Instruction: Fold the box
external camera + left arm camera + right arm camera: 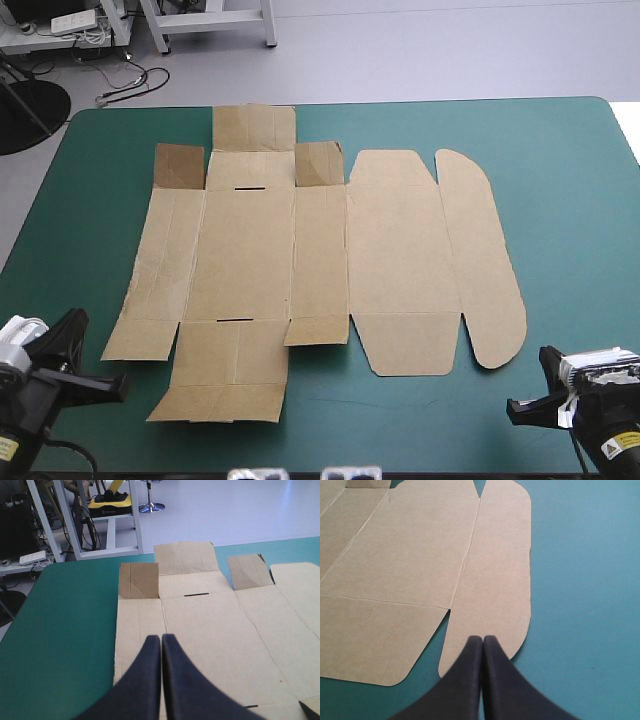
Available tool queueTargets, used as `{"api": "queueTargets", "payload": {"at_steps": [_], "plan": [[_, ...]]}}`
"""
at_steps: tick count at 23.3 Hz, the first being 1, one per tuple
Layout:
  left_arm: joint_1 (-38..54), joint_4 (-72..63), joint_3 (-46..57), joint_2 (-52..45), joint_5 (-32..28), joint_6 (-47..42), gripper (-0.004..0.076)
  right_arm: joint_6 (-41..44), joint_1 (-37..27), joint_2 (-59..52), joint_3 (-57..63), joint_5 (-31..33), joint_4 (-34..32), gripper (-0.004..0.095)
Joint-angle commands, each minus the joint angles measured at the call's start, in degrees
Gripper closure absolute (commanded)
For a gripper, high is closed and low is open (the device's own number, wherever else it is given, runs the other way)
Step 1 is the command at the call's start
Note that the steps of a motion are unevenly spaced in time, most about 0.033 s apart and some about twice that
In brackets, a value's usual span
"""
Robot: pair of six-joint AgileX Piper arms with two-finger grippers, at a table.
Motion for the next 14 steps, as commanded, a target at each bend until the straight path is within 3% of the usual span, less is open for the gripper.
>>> {"api": "queueTargets", "payload": {"at_steps": [1,10,14], "plan": [[-0.22,-0.42,-7.60,9.07,-2.09,-0.09,0.0733,-0.33,0.04,0.79,-2.03,-3.85,0.62,0.0928],[-0.10,3.01,-18.57,32.42,-1.55,0.03,0.0733,-0.33,0.04,0.79,-2.03,-3.85,0.62,0.0928],[-0.09,6.09,-24.72,43.67,-1.55,-4.90,0.0733,-0.20,0.04,0.79,-2.03,-3.85,0.62,0.0928]]}}
